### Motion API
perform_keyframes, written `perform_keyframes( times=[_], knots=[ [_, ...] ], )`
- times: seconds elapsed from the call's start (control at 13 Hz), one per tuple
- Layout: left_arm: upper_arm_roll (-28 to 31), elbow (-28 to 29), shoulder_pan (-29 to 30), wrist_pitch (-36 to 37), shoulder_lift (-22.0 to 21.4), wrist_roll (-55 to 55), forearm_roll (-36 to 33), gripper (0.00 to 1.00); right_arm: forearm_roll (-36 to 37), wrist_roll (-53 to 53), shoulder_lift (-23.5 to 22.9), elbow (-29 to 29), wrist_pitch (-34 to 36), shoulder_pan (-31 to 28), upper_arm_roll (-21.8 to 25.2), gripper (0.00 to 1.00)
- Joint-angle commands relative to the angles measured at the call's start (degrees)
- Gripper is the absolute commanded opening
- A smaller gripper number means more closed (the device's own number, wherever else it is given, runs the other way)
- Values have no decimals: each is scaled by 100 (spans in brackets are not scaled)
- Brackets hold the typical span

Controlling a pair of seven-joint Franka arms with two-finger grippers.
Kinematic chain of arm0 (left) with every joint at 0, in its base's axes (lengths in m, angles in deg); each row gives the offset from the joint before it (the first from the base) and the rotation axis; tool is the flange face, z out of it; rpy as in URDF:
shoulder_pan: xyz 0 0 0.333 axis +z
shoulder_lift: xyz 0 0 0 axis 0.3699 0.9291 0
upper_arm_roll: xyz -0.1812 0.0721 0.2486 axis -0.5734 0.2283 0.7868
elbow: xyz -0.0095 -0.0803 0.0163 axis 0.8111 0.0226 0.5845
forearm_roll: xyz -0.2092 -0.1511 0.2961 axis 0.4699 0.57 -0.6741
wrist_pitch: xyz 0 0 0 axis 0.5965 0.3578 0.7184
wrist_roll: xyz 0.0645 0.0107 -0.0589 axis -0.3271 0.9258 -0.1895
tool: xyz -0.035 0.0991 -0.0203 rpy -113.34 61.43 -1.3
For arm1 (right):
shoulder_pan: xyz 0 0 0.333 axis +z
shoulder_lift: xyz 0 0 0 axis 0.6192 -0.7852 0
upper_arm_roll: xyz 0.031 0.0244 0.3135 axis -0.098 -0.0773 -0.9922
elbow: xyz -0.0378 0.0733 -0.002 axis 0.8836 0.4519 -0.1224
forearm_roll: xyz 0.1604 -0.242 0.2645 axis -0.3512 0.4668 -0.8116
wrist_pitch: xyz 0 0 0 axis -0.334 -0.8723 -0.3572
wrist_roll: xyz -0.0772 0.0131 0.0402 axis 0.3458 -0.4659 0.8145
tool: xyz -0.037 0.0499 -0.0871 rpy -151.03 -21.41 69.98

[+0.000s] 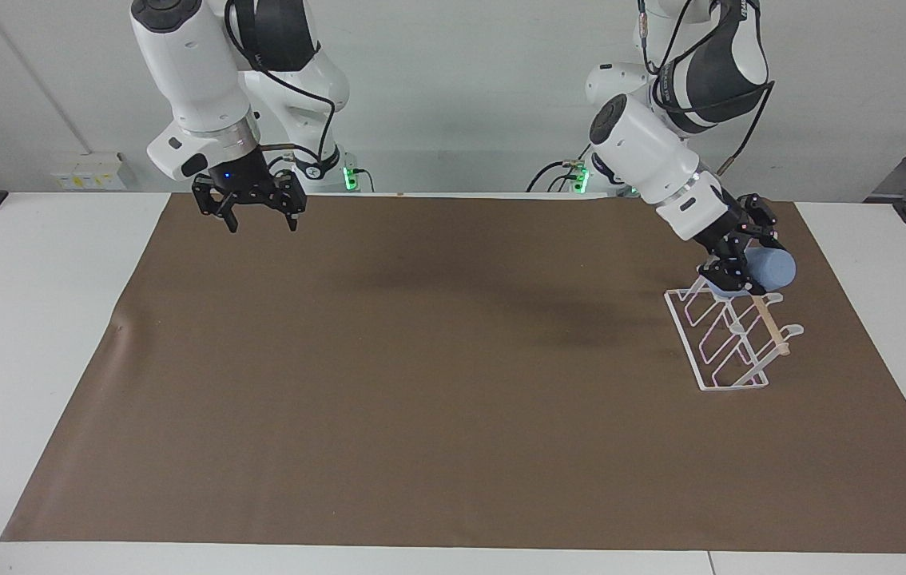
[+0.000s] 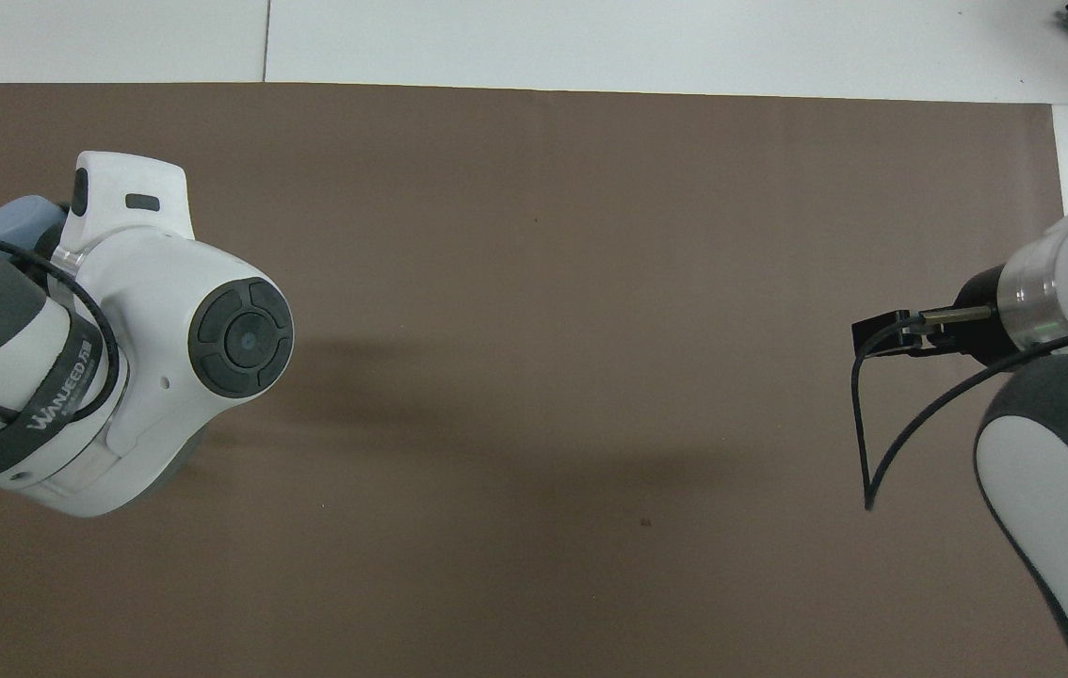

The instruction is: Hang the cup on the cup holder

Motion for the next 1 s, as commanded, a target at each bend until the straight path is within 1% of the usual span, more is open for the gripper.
perform_keyframes(
  times=[0.0, 0.15, 0.31, 0.54, 0.69, 0.93],
  knots=[
    [29, -51, 304, -518, 154, -27, -137, 0, 10, -102, 247, -271, 41, -50, 8, 100],
    [29, 45, 463, -765, 172, -62, -137, 0, 10, -119, 274, -246, 294, -50, 35, 100],
    [20, 107, 472, -880, 181, -359, -137, 0, 10, -128, 283, -263, 392, -59, 157, 100],
    [29, 152, 481, -977, 207, -475, -154, 0, 10, -111, 283, -246, 305, 20, 149, 100],
    [29, 195, 481, -1030, 251, -676, -285, 0, 10, -32, 274, -254, 235, -49, 158, 100],
    [38, 564, 481, -1057, 225, -1159, -532, 0, 10, -31, 265, -263, 235, 11, 254, 100]
  ],
)
